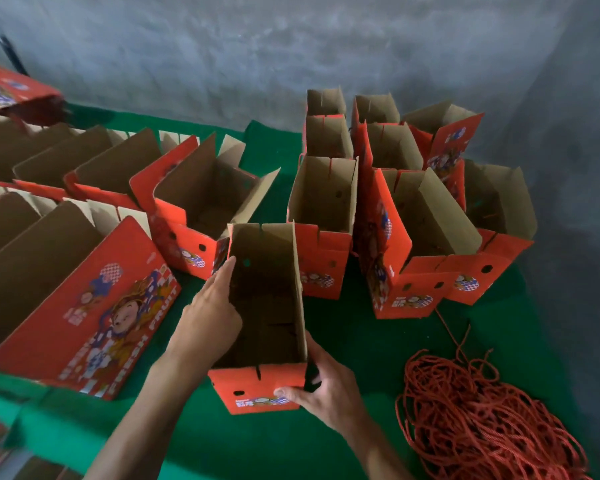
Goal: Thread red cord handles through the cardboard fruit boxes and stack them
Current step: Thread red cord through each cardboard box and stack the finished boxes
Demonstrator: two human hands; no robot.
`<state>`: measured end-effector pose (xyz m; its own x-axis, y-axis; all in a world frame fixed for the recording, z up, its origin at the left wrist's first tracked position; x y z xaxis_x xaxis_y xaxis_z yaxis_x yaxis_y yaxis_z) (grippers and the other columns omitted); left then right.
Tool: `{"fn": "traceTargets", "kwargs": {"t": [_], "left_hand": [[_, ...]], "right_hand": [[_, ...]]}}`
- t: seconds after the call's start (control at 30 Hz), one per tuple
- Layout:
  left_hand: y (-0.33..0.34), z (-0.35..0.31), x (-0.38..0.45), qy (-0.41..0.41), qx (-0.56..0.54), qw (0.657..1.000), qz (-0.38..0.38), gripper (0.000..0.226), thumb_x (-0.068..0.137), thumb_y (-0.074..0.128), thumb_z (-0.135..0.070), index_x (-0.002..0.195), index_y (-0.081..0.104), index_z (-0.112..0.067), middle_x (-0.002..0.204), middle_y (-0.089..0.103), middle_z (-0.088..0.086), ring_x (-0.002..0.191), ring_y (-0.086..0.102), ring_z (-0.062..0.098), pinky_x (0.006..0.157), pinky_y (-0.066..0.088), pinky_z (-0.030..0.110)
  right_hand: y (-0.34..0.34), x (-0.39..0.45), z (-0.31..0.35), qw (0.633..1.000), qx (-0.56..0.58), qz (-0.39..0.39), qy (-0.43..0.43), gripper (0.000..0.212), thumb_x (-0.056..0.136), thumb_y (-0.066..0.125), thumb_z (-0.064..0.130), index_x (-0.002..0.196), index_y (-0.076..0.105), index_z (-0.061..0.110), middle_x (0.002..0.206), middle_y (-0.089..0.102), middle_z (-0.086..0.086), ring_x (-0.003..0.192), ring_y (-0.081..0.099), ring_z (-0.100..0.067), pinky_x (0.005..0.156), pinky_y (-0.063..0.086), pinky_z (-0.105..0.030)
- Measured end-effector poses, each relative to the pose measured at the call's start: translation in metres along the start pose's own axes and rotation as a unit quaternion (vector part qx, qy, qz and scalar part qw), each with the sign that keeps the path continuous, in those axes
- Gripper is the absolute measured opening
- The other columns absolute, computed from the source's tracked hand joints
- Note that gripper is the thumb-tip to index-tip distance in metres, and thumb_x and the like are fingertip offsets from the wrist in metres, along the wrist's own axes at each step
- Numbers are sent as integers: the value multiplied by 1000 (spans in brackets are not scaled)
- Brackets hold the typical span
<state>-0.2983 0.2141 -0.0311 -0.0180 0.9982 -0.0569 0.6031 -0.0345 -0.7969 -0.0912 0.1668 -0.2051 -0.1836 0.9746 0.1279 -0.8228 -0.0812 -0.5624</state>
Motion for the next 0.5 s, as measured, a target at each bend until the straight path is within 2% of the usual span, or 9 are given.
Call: {"fn": "traceTargets", "kwargs": {"t": [0.07,0.1,0.17,0.23,0.3,0.4,0.5], "left_hand": [[-7,12,-1,-15,4,1000,-10,85,89,47,-3,156,12,-43,145,52,11,125,56,35,104,48,53],[-9,17,-3,-21,7,1000,-19,84,89,48,-4,155,13,-43,139,57,12,118,60,36,100,50,53],[-10,25,-7,-21,13,999,-40,76,92,49,-7,154,18,-38,132,60,12,112,62,35,96,52,51],[-11,28,-9,-12,7,998,-56,68,94,49,-10,153,26,-35,125,64,9,107,64,32,92,54,49],[-14,34,-9,-14,5,997,-70,63,94,51,-11,150,33,-34,124,66,7,106,65,30,91,54,46],[-18,40,-4,-25,18,996,-85,60,95,53,-16,151,36,-29,135,63,8,117,63,31,96,51,47],[-14,33,6,-10,-18,998,-67,57,97,52,-21,150,37,-34,135,63,9,116,64,31,96,54,49]], "right_hand": [[3,2,5,1000,-11,-11,-13,103,76,77,74,161,26,45,138,65,18,98,57,25,79,51,-3],[4,2,7,1000,-14,-14,-17,101,77,77,74,160,28,45,138,63,21,96,56,26,76,48,0],[7,3,9,1000,-17,-14,-23,99,77,76,74,159,30,45,138,61,26,98,57,25,74,48,0],[9,5,8,999,-19,-12,-24,98,77,76,75,159,32,44,137,64,23,100,58,24,75,50,-1],[13,7,8,999,-34,-5,-28,96,77,75,76,158,36,42,133,67,20,96,55,28,75,49,-1],[19,15,8,998,-50,4,-24,90,80,72,75,154,44,34,134,67,18,94,55,27,74,50,-2],[16,19,3,996,-58,-60,-20,75,85,72,69,137,61,17,129,71,12,100,60,19,75,55,-7]]}}
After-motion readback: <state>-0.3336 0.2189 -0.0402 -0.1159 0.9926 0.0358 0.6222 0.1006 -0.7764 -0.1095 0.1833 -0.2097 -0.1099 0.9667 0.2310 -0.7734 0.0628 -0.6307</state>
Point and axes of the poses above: each hand's wrist, its own x-axis towards the middle knuckle, its own y-axis out of the palm, z = x × y, the point moved 7 cm from there along x, towards the middle knuckle
